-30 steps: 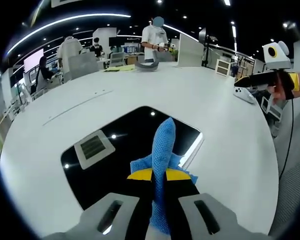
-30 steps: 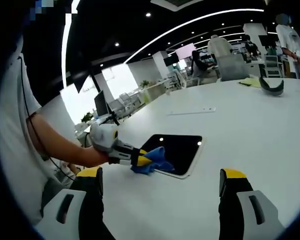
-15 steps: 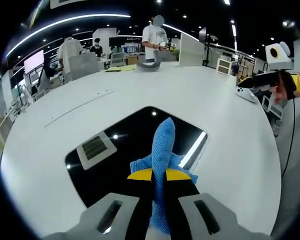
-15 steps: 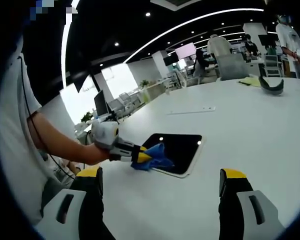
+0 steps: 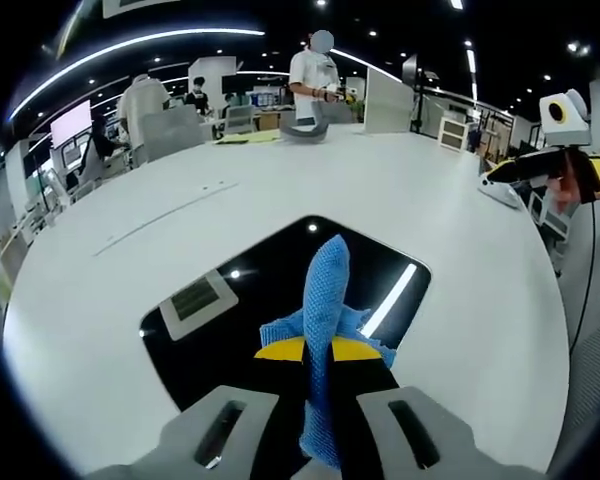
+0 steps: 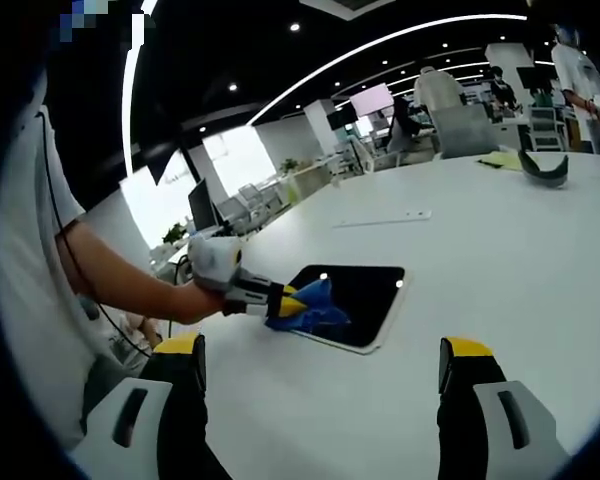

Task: Wipe the mirror surface with the cleaning cloth until all visible marks leave the cleaned area.

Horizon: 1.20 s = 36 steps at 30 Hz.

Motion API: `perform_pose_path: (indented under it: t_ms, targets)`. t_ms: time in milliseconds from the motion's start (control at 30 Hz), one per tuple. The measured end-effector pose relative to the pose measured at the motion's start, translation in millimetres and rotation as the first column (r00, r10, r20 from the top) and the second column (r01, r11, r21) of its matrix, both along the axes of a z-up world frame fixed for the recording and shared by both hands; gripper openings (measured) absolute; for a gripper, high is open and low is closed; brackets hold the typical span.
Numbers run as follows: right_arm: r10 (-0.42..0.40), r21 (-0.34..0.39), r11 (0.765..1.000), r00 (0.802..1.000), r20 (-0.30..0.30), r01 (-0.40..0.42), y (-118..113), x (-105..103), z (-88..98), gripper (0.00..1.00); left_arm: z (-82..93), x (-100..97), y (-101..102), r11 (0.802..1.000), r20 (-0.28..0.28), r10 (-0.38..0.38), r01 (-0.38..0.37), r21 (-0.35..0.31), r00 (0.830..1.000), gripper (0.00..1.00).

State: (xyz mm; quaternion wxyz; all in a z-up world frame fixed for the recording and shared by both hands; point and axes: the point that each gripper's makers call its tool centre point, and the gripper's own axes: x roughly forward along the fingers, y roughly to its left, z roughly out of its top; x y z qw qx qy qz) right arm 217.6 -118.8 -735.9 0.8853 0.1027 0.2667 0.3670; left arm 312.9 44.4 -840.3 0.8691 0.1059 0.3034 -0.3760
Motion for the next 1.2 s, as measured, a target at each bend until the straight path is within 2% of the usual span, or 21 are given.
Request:
perform_pose_path:
  t_ms: [1200]
  targets:
    - [0.001, -0.007, 1.0, 1.0, -0.012, -0.001, -1, 3, -3.0, 0.97, 0.7, 34.2, 15, 0.999, 0.016, 0.038, -0.038, 0.001, 0.999, 0.04]
